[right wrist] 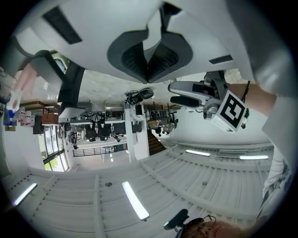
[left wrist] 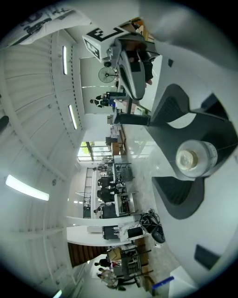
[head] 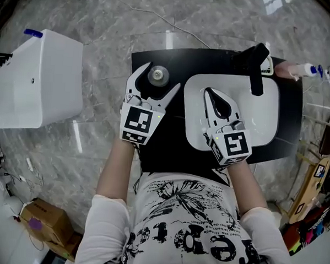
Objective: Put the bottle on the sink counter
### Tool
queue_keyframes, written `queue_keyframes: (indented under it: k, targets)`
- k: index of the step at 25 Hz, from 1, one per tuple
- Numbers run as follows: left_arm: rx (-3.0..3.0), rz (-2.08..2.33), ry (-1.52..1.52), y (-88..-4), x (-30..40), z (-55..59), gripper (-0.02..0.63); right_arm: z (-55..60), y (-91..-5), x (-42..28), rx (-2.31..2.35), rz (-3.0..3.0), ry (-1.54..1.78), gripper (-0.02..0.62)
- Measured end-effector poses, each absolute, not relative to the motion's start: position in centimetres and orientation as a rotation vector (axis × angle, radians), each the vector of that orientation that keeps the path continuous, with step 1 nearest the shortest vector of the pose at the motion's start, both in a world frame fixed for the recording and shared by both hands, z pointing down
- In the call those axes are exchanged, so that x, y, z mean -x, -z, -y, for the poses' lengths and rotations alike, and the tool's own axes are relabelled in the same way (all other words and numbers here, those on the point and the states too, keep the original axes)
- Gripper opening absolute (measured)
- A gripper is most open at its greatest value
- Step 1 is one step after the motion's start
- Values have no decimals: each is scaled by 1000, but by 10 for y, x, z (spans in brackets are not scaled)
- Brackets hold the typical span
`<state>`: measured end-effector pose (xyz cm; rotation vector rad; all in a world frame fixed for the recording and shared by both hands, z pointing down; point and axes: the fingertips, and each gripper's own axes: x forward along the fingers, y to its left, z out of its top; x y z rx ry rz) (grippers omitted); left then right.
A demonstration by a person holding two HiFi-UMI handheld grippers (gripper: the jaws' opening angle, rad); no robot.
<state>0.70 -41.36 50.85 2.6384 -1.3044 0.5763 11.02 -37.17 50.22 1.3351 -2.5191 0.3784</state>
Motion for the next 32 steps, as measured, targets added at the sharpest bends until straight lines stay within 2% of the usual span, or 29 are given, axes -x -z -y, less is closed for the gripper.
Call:
queue_keyframes:
  k: [2,4,8,11,13,25,32]
  targets:
    - [-2671,1343,-522,-481,-8,402,347,366,-486,-113,-1327,2532,-351,15]
    - [-2670,1383,-457,-459,-6,390,227,359,-470,-116,-1316,2548,-330,15]
    - [-2634,1421,-373,-421,-8,353,102,335,-435,-125,-1287,2580,-293,15]
    - [-2632,1455,-326,-392,-14,322,34,316,-407,-134,-1276,2615,-249,15]
    - [-2641,1441,-288,-373,-20,301,16,304,-390,-138,-1274,2637,-226,15]
    - [-2707,1569,-189,-281,-16,216,14,242,-301,-140,-1236,2774,-87,14]
    - [-2706,1611,-158,-263,-8,197,14,223,-289,-139,-1233,2779,-46,14]
